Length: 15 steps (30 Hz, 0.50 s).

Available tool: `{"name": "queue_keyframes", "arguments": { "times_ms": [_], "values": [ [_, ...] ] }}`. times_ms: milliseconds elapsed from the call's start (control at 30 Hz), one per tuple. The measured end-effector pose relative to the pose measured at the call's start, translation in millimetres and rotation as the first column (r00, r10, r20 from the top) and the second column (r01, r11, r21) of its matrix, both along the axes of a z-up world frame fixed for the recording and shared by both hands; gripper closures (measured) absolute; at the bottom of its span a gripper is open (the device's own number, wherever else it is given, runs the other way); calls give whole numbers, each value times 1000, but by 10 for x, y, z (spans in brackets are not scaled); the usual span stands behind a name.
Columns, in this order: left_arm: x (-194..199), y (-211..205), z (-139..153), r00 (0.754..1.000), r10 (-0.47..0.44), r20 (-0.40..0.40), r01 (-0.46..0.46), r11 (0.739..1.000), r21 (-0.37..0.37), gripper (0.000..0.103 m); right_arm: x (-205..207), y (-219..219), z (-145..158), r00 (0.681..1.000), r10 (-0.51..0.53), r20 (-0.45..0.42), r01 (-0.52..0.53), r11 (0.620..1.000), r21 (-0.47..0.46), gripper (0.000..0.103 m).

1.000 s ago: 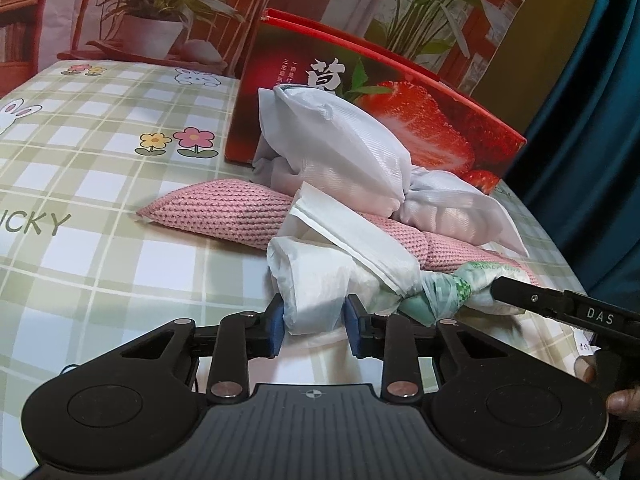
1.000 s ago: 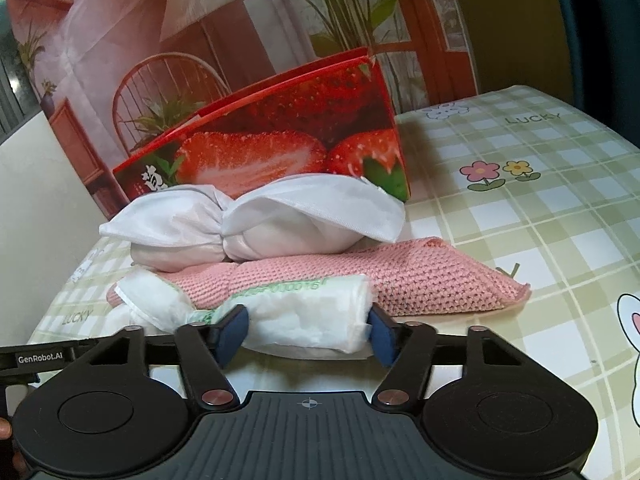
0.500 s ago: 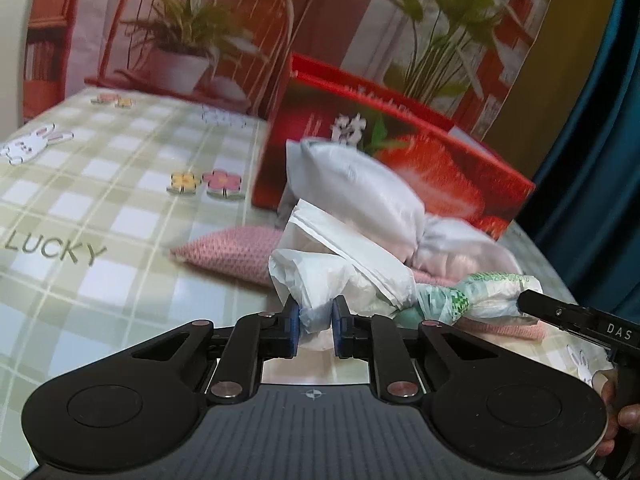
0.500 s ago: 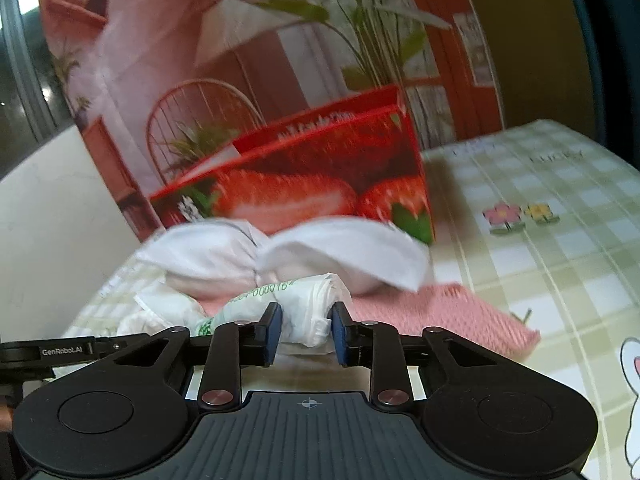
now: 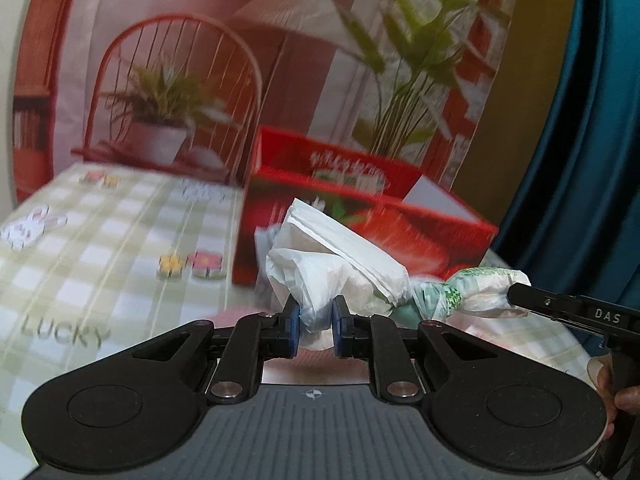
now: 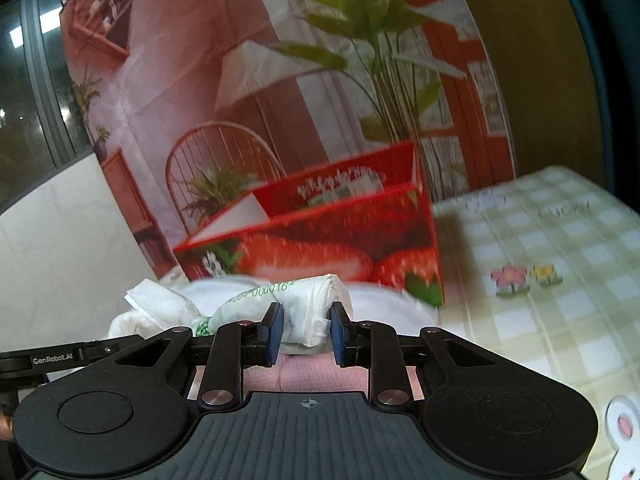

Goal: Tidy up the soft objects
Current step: 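Lift the white roll with both grippers and carry it into the red box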

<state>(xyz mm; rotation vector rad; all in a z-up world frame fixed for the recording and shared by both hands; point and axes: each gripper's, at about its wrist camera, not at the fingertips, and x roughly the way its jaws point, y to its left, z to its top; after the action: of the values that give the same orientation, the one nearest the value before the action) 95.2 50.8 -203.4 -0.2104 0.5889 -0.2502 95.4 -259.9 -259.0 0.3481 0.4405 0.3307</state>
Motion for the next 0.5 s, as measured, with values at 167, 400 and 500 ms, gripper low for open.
{"name": "queue_keyframes", "arguments": {
  "times_ms": [167, 400, 500],
  "values": [
    [152, -72, 270, 998, -34, 58, 32, 999, 23, 86, 110, -46, 280, 999, -8, 52, 10, 1000, -23, 80],
    [536, -213, 611, 993, -72, 94, 64, 994, 88, 86, 408, -55, 676, 995, -13, 95, 22, 996, -91, 80],
    [750, -267, 687, 991, -81, 102, 69, 991, 111, 86, 591, -17, 833, 996, -8, 92, 22, 989, -149, 81]
  ]
}}
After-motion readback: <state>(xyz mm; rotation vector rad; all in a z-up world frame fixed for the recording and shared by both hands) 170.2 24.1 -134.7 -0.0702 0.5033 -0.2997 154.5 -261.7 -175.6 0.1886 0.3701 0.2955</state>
